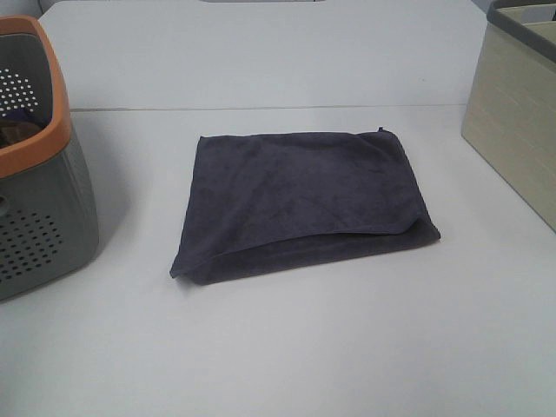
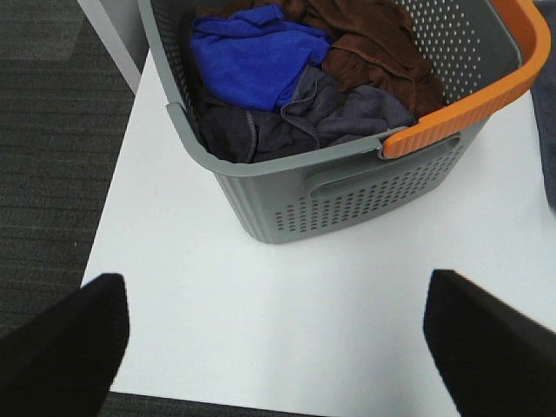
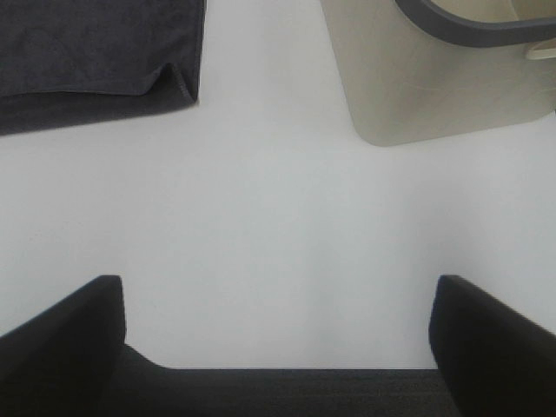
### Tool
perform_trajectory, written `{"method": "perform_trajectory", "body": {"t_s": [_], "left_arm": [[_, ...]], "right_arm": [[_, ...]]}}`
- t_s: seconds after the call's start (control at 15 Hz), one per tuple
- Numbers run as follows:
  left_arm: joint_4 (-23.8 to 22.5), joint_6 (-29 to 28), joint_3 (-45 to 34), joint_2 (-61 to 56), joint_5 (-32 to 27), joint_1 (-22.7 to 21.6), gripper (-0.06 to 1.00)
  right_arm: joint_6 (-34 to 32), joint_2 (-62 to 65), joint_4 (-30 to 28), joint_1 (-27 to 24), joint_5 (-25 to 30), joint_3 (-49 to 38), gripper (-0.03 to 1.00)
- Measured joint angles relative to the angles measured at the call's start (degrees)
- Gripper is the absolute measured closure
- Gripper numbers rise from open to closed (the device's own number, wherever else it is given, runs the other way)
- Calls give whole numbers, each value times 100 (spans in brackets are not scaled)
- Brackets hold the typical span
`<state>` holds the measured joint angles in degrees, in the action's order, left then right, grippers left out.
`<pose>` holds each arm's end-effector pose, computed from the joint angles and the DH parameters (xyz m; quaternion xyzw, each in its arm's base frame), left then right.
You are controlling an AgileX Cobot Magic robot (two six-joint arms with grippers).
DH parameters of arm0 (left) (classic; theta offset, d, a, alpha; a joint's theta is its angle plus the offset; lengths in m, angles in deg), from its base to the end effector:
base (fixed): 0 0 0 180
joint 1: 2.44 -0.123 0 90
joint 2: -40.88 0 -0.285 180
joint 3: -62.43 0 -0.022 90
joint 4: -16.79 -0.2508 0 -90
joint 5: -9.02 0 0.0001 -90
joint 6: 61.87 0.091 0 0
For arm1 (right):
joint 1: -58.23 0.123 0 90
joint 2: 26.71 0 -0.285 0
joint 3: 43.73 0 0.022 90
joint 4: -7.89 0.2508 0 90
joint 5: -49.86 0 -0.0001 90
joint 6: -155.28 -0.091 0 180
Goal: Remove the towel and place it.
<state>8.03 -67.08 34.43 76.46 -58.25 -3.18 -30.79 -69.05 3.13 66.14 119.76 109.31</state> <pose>0.0512 0.0135 0.3614 -0.0495 0.9054 0.0601 0.4173 0.0757 0.0034 0.3555 -0.0148 0.9364 0.0012 0.3507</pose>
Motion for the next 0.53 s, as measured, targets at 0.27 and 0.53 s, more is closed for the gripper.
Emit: {"method": "perform_trajectory", "body": {"t_s": [0.27, 0.53], "left_arm": [[-11, 74, -321, -968, -69, 0, 8], [-23, 160, -705, -2103, -120, 0, 8]], "right_arm": [[143, 1003, 63, 0, 0, -676, 10], [246, 2544, 476, 0, -327, -1375, 10]]}}
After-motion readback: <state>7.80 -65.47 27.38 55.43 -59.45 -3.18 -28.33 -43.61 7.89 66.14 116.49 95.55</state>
